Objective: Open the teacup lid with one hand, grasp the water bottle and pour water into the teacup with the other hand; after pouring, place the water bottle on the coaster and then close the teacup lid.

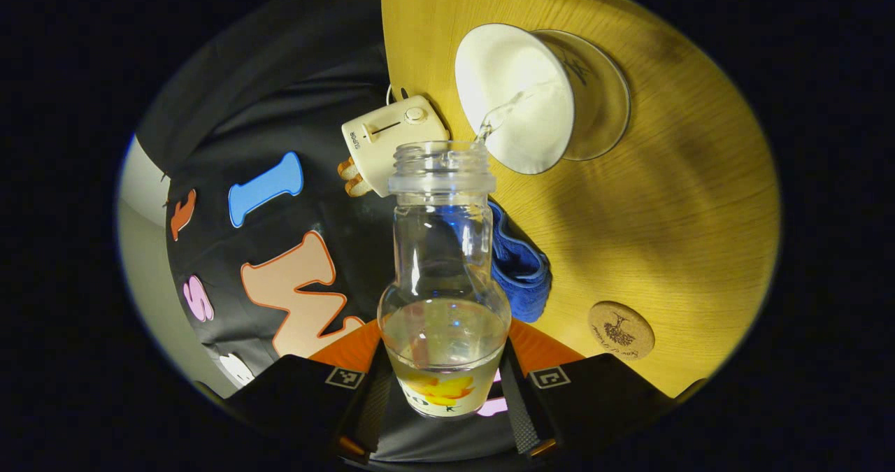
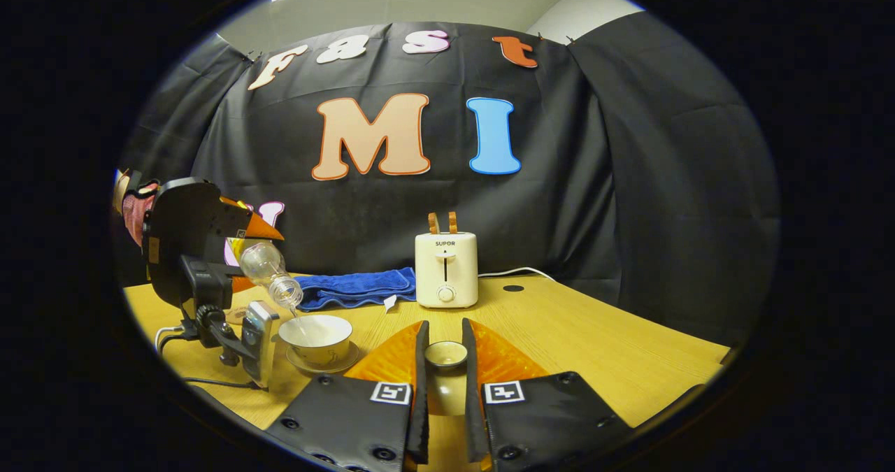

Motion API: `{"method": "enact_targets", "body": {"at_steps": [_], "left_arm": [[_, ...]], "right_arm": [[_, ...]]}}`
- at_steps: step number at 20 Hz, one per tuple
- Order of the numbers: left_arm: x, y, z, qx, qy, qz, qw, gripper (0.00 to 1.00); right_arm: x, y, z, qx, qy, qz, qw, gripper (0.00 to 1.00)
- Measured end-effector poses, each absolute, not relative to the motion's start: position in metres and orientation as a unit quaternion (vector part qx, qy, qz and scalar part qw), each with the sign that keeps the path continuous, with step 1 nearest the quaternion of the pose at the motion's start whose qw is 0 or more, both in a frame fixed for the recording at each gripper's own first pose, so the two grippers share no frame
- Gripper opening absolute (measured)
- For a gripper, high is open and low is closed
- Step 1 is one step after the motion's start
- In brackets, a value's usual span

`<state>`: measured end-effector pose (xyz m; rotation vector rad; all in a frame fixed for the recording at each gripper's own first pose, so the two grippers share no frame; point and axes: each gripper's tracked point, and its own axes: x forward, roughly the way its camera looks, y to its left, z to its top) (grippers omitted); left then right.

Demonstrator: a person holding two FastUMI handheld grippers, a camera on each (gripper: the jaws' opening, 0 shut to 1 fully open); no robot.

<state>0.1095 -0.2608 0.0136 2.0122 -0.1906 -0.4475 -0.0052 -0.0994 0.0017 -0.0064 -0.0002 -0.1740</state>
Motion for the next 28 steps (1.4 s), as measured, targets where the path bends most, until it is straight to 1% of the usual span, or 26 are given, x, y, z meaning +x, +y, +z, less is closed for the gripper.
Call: {"method": "enact_targets", "body": {"at_steps": [5,9,12,17,19,21,23,25,28], "left_arm": [[0.108,-0.266,0.024,0.858,-0.092,-0.179,0.472,0.70],[0.106,-0.274,0.034,0.869,-0.103,-0.175,0.451,0.70],[0.112,-0.281,0.040,0.873,-0.103,-0.174,0.445,0.70],[0.112,-0.281,0.035,0.868,-0.096,-0.182,0.452,0.70],[0.112,-0.275,0.026,0.854,-0.080,-0.196,0.476,0.70],[0.109,-0.263,0.006,0.827,-0.047,-0.216,0.516,0.70],[0.104,-0.260,-0.010,0.794,-0.029,-0.239,0.558,0.70],[0.100,-0.256,-0.030,0.747,0.009,-0.267,0.609,0.70],[0.102,-0.254,-0.037,0.644,0.041,-0.284,0.709,0.69]], "right_arm": [[-0.006,-0.100,0.002,-0.003,0.000,-0.087,0.996,0.24],[-0.006,-0.100,0.001,-0.003,0.000,-0.087,0.996,0.24],[-0.006,-0.100,0.002,-0.003,0.000,-0.087,0.996,0.24],[-0.006,-0.099,0.002,-0.003,0.000,-0.087,0.996,0.24],[-0.006,-0.099,0.002,-0.003,0.000,-0.087,0.996,0.24],[-0.005,-0.100,0.001,-0.003,0.000,-0.087,0.996,0.24],[-0.005,-0.100,0.002,-0.003,0.000,-0.087,0.996,0.24],[-0.006,-0.100,0.002,-0.003,0.000,-0.087,0.996,0.24],[-0.007,-0.100,0.001,-0.003,0.000,-0.087,0.996,0.24]]}}
